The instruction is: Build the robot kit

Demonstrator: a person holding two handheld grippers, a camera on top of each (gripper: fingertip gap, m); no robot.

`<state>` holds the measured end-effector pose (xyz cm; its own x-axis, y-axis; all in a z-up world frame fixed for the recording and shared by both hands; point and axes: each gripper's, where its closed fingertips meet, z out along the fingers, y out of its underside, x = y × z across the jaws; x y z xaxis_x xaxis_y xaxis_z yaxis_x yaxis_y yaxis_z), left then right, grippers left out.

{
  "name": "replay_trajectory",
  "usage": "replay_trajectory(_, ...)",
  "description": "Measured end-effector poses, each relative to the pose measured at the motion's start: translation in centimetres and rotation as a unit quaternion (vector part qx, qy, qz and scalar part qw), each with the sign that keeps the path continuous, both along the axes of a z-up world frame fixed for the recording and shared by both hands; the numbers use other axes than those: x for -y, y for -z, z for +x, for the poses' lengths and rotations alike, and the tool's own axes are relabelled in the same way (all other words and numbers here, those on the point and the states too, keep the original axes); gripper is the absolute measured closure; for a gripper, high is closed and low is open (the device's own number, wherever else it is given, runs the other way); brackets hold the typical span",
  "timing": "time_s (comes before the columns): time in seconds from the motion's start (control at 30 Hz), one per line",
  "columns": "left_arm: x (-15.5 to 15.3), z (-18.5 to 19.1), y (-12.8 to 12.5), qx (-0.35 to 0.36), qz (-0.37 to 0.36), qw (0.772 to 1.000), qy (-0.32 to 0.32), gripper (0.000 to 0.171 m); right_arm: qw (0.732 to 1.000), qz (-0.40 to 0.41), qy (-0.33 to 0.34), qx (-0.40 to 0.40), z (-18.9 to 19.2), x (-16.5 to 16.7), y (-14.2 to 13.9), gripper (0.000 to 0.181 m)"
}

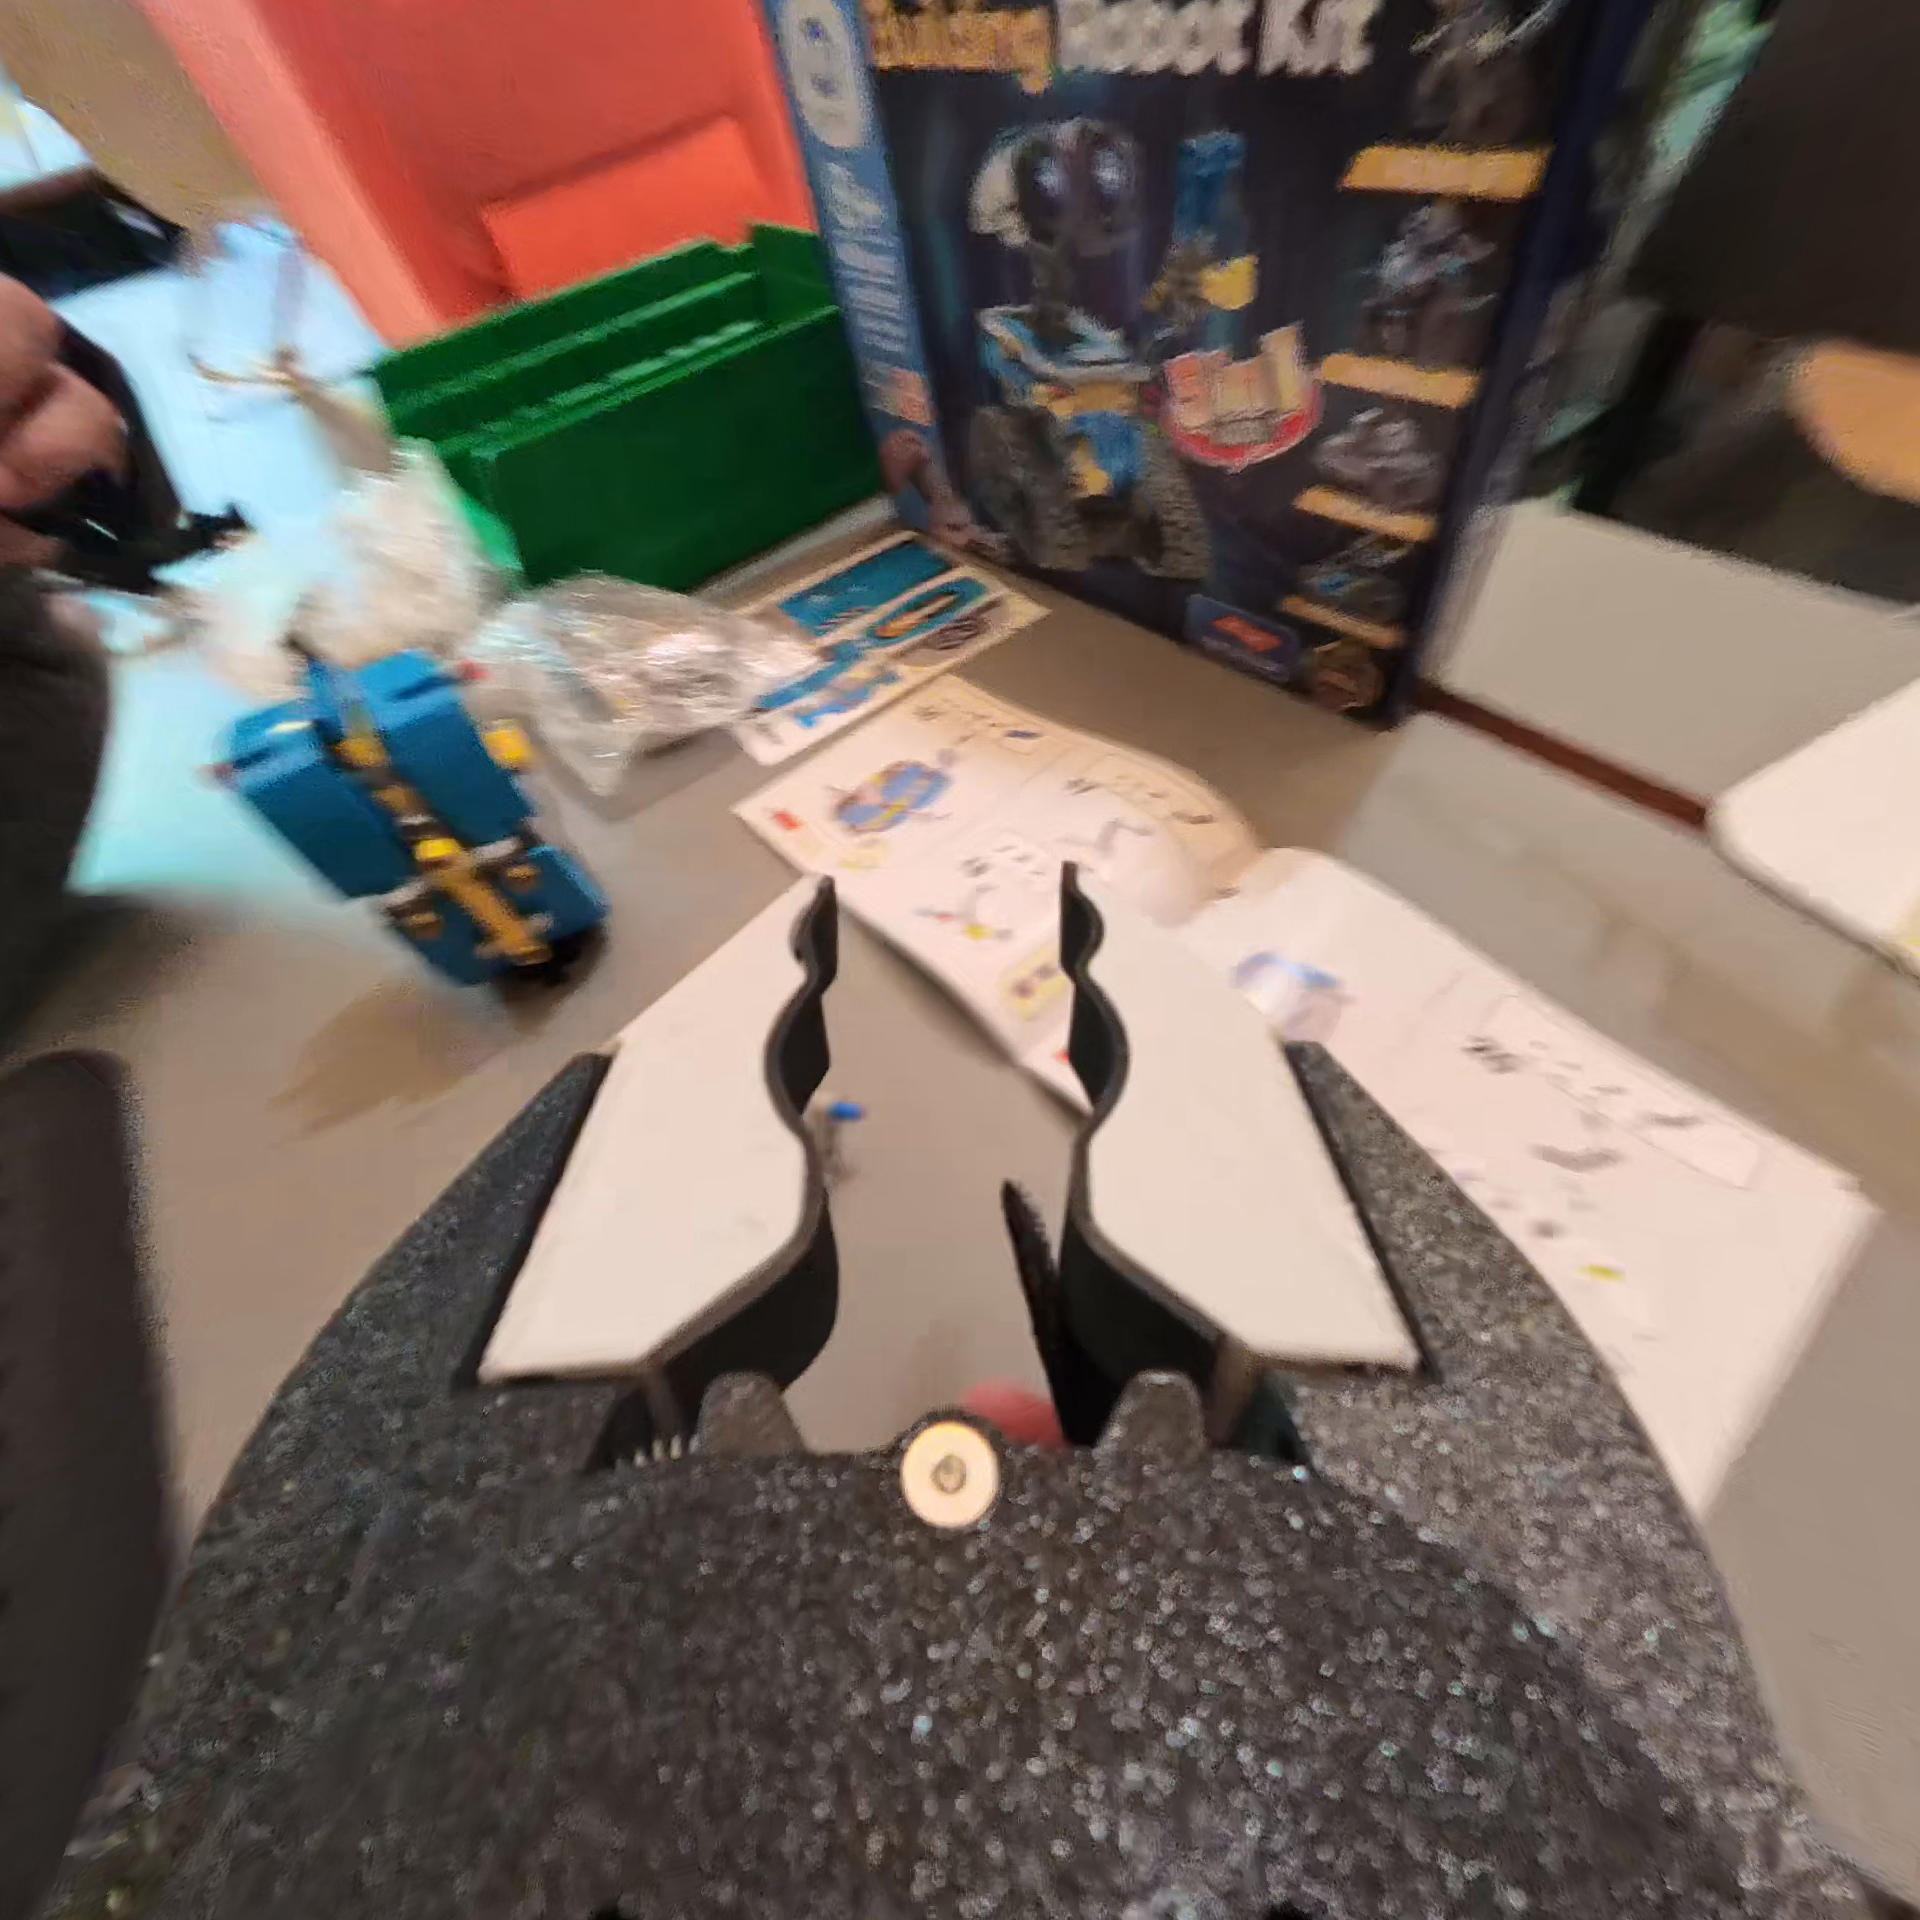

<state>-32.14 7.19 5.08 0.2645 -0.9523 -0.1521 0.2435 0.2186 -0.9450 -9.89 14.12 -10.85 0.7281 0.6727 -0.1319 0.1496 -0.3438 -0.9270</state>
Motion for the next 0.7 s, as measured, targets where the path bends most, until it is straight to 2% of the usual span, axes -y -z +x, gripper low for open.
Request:
replay_trajectory(0.03,2.1,1.8,-0.4,-0.006,-0.011,1.000,0.017,0.104,0.999,-0.027,-0.021,-0.015,-0.4,1.1,0.7,0.138)
replay_trajectory(0.1,4.8,6.2,1.3,-0.060,-0.050,0.997,0.012,0.103,0.996,-0.072,-0.044,-0.027,-0.3,3.0,2.8,0.137)
replay_trajectory(0.17,6.7,10.7,4.8,-0.111,-0.101,0.989,-0.009,0.102,0.997,-0.060,-0.023,-0.048,0.4,3.5,3.5,0.135)
replay_trajectory(0.2,7.7,12.7,6.7,-0.126,-0.127,0.984,-0.018,0.099,0.998,-0.049,0.007,-0.047,1.2,3.1,3.8,0.122)
replay_trajectory(0.3,10.1,17.0,13.2,-0.182,-0.203,0.962,-0.036,0.083,1.000,-0.008,0.020,0.013,2.3,2.7,3.7,0.117)
replay_trajectory(0.4,8.9,18.9,17.0,-0.181,-0.278,0.940,-0.074,0.074,0.999,0.011,0.039,0.013,3.0,2.3,3.5,0.114)
replay_trajectory(0.5,5.8,19.7,17.9,-0.157,-0.324,0.927,-0.100,0.080,1.000,-0.013,0.016,-0.021,2.5,2.8,3.6,0.111)
replay_trajectory(0.6,3.3,20.4,19.0,-0.154,-0.304,0.931,-0.134,0.093,0.999,-0.029,0.009,-0.030,2.8,2.9,3.9,0.110)
replay_trajectory(0.7,3.7,21.8,20.5,-0.196,-0.280,0.931,-0.130,0.091,0.999,-0.042,0.020,-0.008,3.9,2.7,4.7,0.110)
